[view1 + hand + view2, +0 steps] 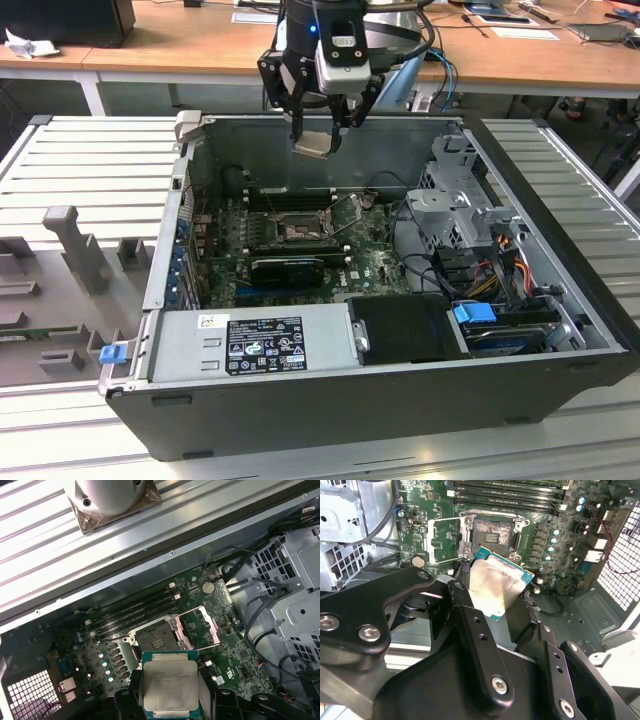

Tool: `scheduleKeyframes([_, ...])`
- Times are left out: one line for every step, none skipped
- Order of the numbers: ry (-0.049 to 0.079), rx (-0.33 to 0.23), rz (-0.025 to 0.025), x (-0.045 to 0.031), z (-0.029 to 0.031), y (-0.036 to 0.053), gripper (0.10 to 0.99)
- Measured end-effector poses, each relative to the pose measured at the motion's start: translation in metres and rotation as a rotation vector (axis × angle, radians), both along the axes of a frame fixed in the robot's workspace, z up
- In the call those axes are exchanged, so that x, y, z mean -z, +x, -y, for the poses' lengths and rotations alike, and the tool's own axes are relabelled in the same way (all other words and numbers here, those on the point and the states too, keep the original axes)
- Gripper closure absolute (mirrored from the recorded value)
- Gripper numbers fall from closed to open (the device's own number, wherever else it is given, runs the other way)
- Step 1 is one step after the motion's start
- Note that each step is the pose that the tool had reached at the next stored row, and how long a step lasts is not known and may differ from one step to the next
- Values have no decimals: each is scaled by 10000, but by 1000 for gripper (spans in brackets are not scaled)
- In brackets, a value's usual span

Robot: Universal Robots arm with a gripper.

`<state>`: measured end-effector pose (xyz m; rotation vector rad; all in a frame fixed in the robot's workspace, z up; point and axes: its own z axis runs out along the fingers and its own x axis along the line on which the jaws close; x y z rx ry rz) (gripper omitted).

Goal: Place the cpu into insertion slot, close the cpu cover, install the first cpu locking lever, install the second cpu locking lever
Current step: 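Place the cpu into insertion slot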

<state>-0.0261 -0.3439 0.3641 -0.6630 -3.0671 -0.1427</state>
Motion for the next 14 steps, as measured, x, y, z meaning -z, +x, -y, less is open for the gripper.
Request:
scheduleKeyframes([0, 23, 0, 0, 0, 0, 557])
scheduleKeyframes([0, 64, 0, 0, 0, 0, 557])
scheduleKeyframes([-1, 99, 0, 0, 0, 0, 557])
scheduleKeyframes([-1, 138, 0, 0, 0, 0, 557])
scheduleKeyframes([-1, 172, 0, 0, 0, 0, 557])
scheduleKeyframes([-1, 215, 0, 0, 0, 0, 557])
scheduleKeyframes([0, 265, 0, 0, 0, 0, 557])
scheduleKeyframes([-1, 292, -1, 0, 0, 0, 557])
scheduleKeyframes([0, 315, 0, 0, 0, 0, 557])
scheduleKeyframes([0, 362, 0, 0, 0, 0, 557])
scheduleKeyframes([0, 406, 0, 0, 0, 0, 557])
scheduleKeyframes([0, 440, 0, 0, 0, 0, 557])
scheduleKeyframes([-1, 466, 0, 0, 0, 0, 557])
scheduleKeyframes([0, 510, 0, 0, 0, 0, 557])
